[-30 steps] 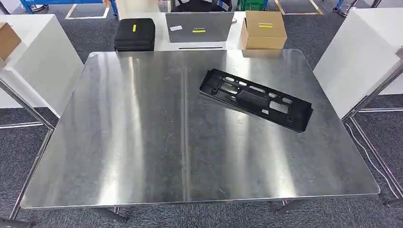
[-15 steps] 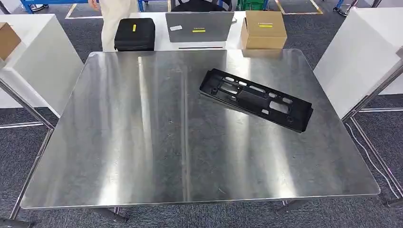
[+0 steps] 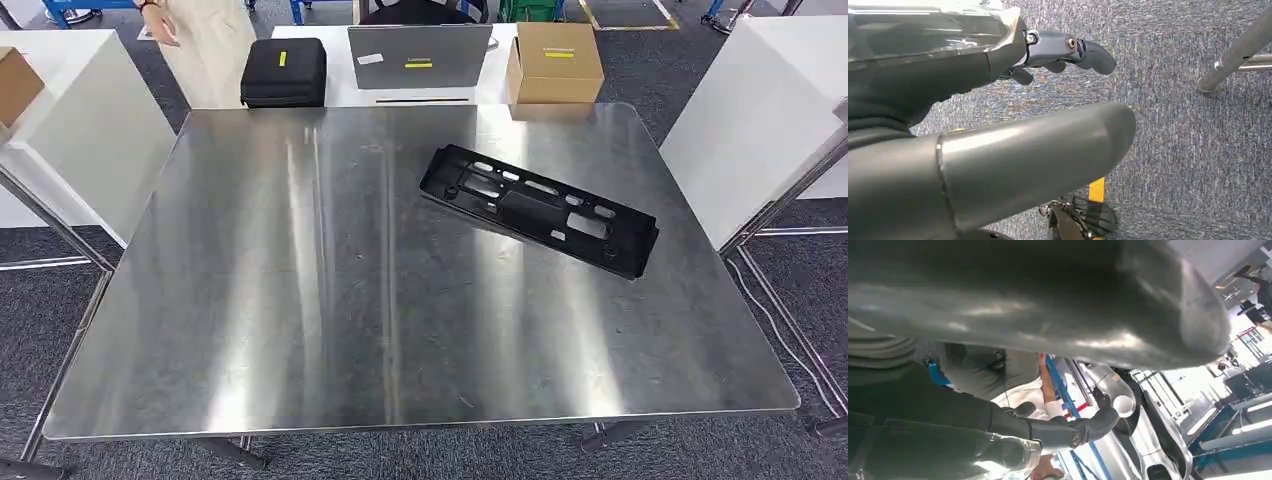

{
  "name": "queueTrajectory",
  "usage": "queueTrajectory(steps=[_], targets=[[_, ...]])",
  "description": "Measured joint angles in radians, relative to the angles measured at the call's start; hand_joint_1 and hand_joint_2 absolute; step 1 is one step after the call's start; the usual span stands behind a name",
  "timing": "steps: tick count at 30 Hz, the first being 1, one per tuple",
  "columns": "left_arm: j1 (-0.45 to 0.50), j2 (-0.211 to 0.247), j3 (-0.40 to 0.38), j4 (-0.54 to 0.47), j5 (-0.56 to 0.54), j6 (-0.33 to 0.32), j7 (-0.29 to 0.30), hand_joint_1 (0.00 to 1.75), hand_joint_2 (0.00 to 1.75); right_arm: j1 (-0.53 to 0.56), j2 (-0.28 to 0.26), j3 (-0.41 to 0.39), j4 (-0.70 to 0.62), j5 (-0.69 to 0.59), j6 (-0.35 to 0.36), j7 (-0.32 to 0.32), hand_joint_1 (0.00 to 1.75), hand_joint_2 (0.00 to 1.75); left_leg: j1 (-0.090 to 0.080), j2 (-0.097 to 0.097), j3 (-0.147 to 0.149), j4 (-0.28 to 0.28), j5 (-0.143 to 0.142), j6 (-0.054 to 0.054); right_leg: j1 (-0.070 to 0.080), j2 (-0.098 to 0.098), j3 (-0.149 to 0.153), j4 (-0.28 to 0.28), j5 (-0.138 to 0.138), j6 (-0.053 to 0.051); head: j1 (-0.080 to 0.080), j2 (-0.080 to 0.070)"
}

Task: Take the parts from the cabinet and place them on the table.

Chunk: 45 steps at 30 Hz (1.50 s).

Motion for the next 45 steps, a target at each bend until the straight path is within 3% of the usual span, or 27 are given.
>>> queueTrajectory(steps=[45], targets=[[0.000,0.000,0.000,0.000,0.000,0.000,0.000,0.00,0.00,0.000,0.000,-0.010,0.003,0.000,0.000,0.000,0.00,0.00,0.000,0.000,0.000,0.000,0.000,0.000,0.000,0.000,0.000,0.000,0.000,0.000,0.000,0.000]])
